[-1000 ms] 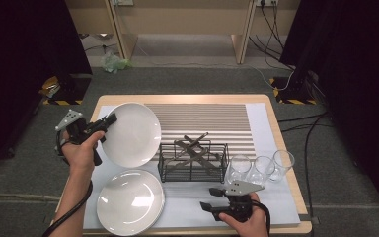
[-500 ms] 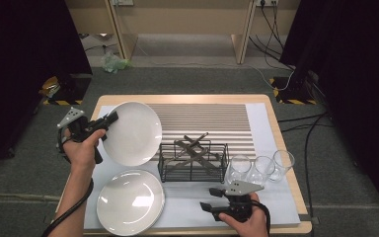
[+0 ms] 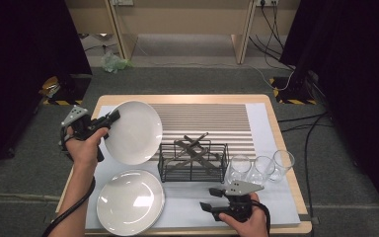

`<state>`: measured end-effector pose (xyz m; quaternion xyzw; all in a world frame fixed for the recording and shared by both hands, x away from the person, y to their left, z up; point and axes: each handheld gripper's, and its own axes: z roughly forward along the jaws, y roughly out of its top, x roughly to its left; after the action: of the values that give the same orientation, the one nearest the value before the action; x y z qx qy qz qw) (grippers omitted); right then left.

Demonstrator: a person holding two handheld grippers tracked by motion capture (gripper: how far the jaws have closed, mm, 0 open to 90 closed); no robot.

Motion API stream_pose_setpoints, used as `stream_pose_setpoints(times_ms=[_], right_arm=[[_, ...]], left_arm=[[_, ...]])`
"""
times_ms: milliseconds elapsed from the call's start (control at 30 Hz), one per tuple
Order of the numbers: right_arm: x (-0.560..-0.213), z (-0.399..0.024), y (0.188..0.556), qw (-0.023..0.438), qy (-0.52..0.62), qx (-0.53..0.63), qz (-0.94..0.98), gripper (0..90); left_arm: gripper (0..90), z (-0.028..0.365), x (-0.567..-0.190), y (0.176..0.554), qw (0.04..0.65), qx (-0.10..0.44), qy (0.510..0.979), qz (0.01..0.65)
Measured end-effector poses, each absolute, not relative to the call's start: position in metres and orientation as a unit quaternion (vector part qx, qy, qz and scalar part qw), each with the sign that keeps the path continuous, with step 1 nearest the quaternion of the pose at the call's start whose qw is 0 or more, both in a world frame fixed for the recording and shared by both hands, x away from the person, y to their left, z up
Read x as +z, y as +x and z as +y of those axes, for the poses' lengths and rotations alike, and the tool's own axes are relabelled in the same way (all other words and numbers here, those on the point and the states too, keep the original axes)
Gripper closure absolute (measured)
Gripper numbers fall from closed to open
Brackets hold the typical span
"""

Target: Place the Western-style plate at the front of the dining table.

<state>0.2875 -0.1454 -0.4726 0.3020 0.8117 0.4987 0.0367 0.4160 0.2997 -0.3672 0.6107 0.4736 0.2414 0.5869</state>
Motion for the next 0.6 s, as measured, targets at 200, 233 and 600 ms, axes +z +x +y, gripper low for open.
stream_pose_setpoints(times_ms=[200, 233, 600], right_arm=[[-0.4725, -0.1450, 0.2870, 0.035, 0.303, 0.498, 0.812, 39.1], [-0.4725, -0.1451, 0.2871, 0.035, 0.303, 0.498, 0.812, 39.0], [-0.4726, -0.1451, 0.2872, 0.034, 0.303, 0.498, 0.812, 39.0]], left_arm=[[85.4, 0.2968, -0.3654, 0.4184, 0.583, 0.246, 0.615, 0.471], [85.4, 0.2963, -0.3652, 0.4187, 0.583, 0.247, 0.615, 0.470], [85.4, 0.2927, -0.3631, 0.4215, 0.584, 0.247, 0.616, 0.468]])
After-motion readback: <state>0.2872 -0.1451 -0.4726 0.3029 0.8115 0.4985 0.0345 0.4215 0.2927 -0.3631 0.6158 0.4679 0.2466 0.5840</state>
